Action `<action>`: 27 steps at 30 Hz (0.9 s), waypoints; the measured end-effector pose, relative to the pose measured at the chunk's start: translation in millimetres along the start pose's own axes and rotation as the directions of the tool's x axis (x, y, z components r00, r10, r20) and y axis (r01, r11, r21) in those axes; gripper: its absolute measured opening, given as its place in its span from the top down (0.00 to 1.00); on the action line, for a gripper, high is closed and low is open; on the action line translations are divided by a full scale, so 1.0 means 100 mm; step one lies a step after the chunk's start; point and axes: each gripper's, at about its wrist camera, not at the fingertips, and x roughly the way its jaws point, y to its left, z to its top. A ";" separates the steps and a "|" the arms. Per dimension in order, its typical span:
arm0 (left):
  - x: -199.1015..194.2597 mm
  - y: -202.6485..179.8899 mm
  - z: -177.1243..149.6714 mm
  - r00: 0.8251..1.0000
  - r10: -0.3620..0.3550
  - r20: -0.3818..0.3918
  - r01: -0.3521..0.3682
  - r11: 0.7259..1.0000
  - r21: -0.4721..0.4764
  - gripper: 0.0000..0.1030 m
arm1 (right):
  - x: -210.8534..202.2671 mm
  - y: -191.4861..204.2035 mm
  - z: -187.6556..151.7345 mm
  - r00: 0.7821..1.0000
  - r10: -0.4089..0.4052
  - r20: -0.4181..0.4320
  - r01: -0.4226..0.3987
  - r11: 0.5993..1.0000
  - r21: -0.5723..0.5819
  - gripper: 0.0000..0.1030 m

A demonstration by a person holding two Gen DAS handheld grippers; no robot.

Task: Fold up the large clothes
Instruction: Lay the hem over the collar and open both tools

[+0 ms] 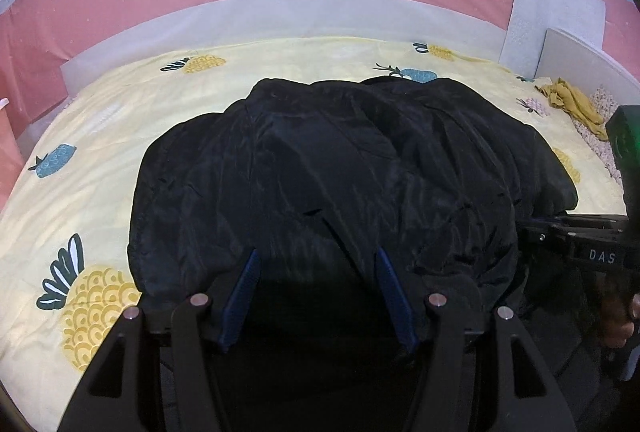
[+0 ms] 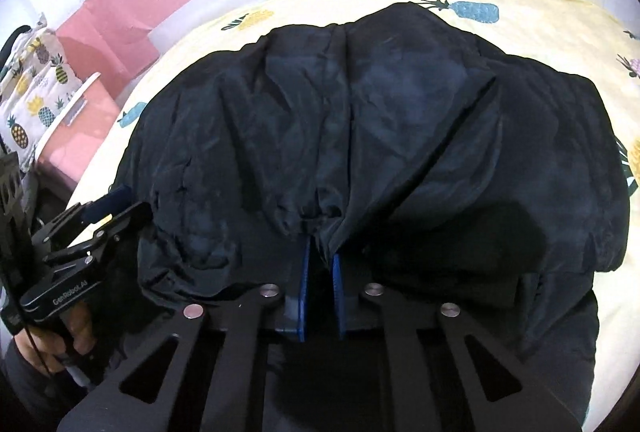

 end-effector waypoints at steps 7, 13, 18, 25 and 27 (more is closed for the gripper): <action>-0.01 0.02 -0.07 1.000 0.013 0.000 -0.013 1.000 0.010 0.39 | 0.11 0.06 -0.10 1.000 0.007 -0.022 -0.007 1.000 -0.003 0.94; -0.04 0.02 -0.09 1.000 0.016 -0.010 -0.016 1.000 0.014 0.39 | 0.13 0.08 -0.08 0.999 0.006 -0.035 -0.006 1.000 -0.018 0.93; -0.23 0.04 -0.08 1.000 0.021 -0.008 -0.021 1.000 0.023 0.40 | -0.21 -0.02 -0.05 1.000 -0.012 0.014 0.013 0.999 -0.051 0.83; -0.54 0.14 0.38 0.992 -0.006 0.125 0.008 1.000 -0.013 0.40 | -0.71 -0.21 0.39 0.978 -0.057 0.200 0.068 0.996 -0.049 0.83; -0.41 0.13 0.55 0.990 -0.017 0.142 0.019 1.000 -0.015 0.40 | -0.62 -0.26 0.53 0.974 -0.072 0.214 0.084 0.995 -0.046 0.83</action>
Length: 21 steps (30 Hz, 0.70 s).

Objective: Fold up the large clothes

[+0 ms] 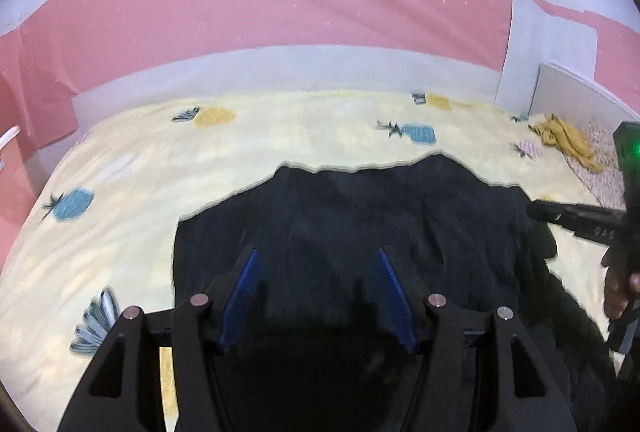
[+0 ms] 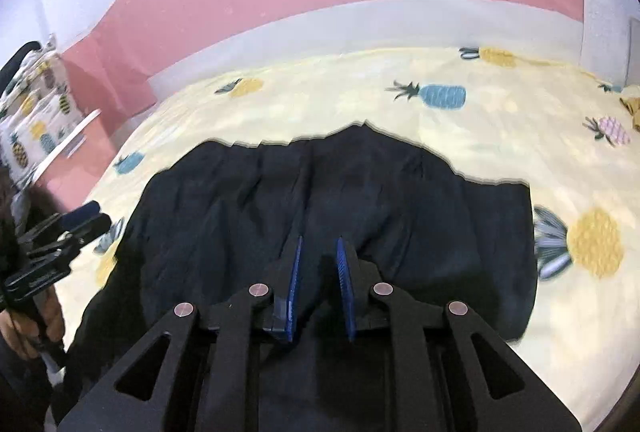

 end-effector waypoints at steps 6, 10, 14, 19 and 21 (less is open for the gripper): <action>0.80 0.13 -0.20 0.986 0.052 -0.158 -0.056 0.998 -0.023 0.39 | 0.71 -0.11 -0.05 0.989 -0.082 -0.122 0.081 0.997 -0.017 0.83; 0.94 0.19 -0.47 0.986 0.063 -0.155 -0.067 0.998 -0.019 0.38 | 0.84 -0.15 -0.26 0.988 -0.103 -0.119 0.099 0.994 -0.040 0.84; 0.91 0.21 -0.45 0.983 0.065 -0.170 -0.072 0.997 -0.038 0.39 | 0.83 -0.16 -0.21 0.985 -0.118 -0.125 0.115 0.993 -0.032 0.84; 0.42 0.15 -0.37 0.994 0.044 -0.100 -0.050 0.997 -0.064 0.40 | 0.29 -0.05 -0.08 0.997 -0.062 -0.036 0.062 0.998 0.020 0.83; 0.23 0.08 -0.39 0.998 0.009 -0.057 -0.013 0.998 -0.062 0.40 | 0.10 0.11 -0.10 1.000 -0.006 0.003 0.006 1.000 -0.005 0.83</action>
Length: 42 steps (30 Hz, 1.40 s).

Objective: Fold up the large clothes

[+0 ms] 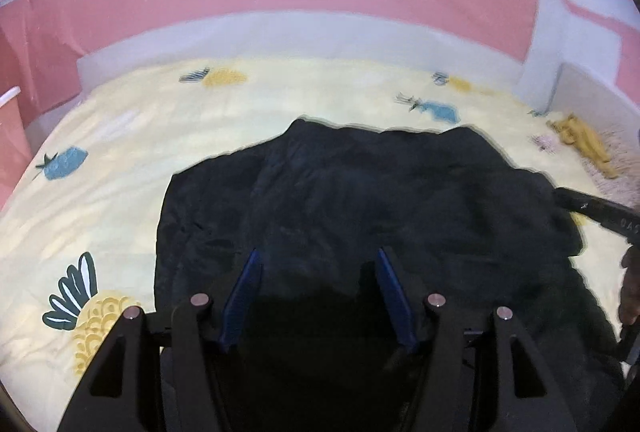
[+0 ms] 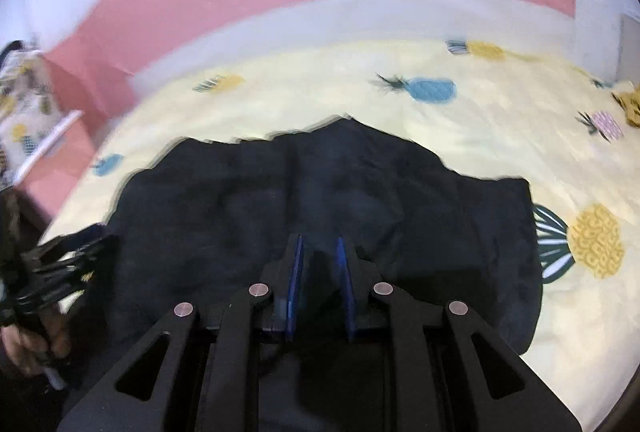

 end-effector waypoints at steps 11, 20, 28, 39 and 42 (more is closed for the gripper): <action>0.31 -0.21 -0.28 0.997 -0.019 -0.078 0.022 0.999 0.048 0.39 | 0.56 0.29 -0.47 0.991 -0.004 -0.135 -0.011 0.994 -0.106 0.83; 0.35 -0.22 -0.32 0.995 -0.025 -0.099 0.029 0.999 0.039 0.38 | 0.64 0.26 -0.50 0.987 -0.001 -0.160 -0.012 0.996 -0.084 0.83; -0.14 -0.23 -0.32 0.997 -0.072 -0.041 0.072 0.997 -0.020 0.39 | 0.05 0.35 -0.49 0.999 0.002 -0.040 -0.005 0.996 -0.084 0.83; 0.24 -0.37 -0.55 0.989 -0.059 -0.134 0.061 0.998 0.009 0.39 | 0.59 0.27 -0.72 0.981 0.056 -0.183 -0.065 0.997 -0.045 0.82; 0.26 -0.36 -0.56 0.989 -0.061 -0.135 0.063 0.998 0.008 0.39 | 0.61 0.28 -0.73 0.981 0.043 -0.190 -0.056 0.996 -0.062 0.83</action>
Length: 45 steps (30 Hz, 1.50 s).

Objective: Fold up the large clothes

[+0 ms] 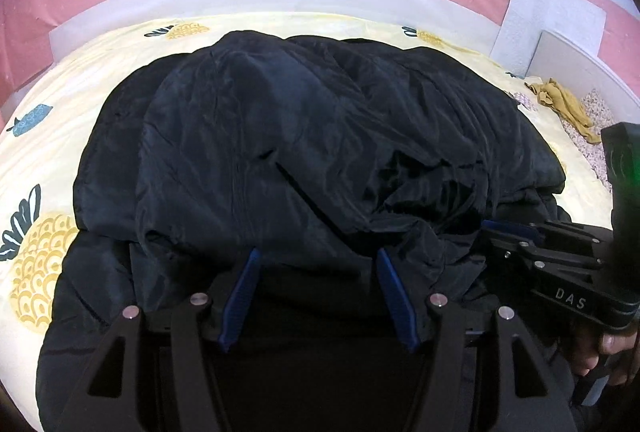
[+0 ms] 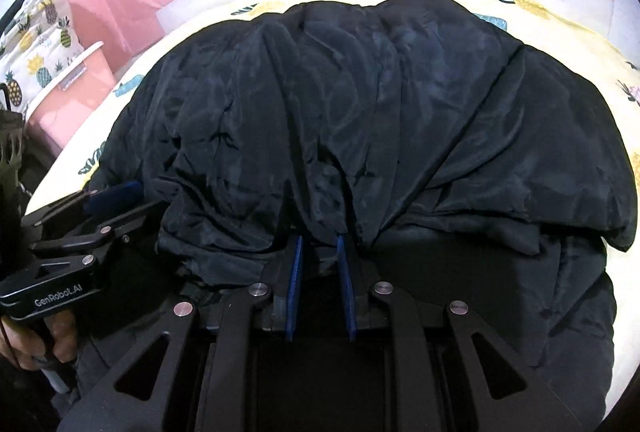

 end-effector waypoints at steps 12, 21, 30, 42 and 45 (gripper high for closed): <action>-0.76 -0.09 -0.36 0.999 0.023 0.038 -0.022 1.000 -0.021 0.39 | -1.03 0.15 -0.37 0.990 -0.079 0.112 0.081 0.997 -0.011 0.64; -1.37 -0.21 -0.81 0.997 0.006 0.075 -0.004 1.000 -0.027 0.39 | -1.68 0.21 -0.87 0.974 -0.150 0.173 0.150 0.989 0.011 0.64; -1.83 -0.24 -1.23 0.997 0.012 0.080 -0.011 1.000 -0.024 0.39 | -2.02 0.27 -1.34 0.971 -0.173 0.163 0.171 0.985 0.024 0.64; -2.10 -0.11 -1.47 0.991 0.064 0.115 -0.058 0.997 -0.055 0.39 | -2.21 0.06 -1.82 0.973 -0.183 0.141 0.172 0.981 0.092 0.63; -2.06 0.03 -1.50 0.989 0.103 0.106 -0.097 0.993 -0.067 0.39 | -2.18 -0.07 -1.89 0.973 -0.196 0.121 0.181 0.975 0.128 0.63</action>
